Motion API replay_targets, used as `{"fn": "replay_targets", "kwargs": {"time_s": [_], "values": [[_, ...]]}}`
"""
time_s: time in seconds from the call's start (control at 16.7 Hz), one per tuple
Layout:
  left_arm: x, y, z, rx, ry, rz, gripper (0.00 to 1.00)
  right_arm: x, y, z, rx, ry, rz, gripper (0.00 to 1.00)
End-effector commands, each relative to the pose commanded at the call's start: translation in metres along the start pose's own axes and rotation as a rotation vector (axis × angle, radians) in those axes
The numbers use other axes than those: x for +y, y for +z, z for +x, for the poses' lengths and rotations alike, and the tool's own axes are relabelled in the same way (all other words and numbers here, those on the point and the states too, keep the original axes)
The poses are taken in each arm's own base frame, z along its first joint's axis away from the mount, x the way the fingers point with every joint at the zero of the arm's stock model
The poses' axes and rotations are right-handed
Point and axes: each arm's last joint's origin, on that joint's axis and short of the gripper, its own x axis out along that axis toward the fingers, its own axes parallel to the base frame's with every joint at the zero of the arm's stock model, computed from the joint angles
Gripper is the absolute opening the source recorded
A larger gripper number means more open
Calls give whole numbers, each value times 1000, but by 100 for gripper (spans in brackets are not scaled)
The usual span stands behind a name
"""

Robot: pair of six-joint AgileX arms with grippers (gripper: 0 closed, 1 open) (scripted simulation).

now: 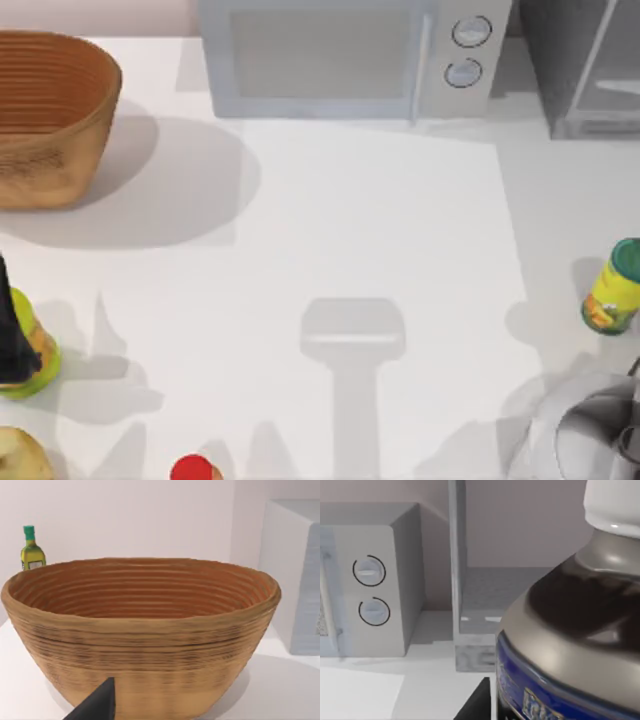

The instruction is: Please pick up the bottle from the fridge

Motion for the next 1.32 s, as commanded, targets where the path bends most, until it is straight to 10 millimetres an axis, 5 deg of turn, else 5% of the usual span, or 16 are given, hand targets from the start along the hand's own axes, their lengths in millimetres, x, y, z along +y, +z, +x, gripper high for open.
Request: {"fn": "replay_targets", "kwargs": {"time_s": [0.36, 0.66, 0.96, 1.32], "values": [[0, 0, 0, 0, 0, 0, 100, 11, 58, 15, -119, -55, 15, 0], [0, 0, 0, 0, 0, 0, 100, 51, 85, 62, -92, -84, 47, 0], [0, 0, 0, 0, 0, 0, 100, 137, 52, 101, 35, -84, -6, 0], [0, 0, 0, 0, 0, 0, 100, 242, -2, 82, 53, -35, -60, 0]]}}
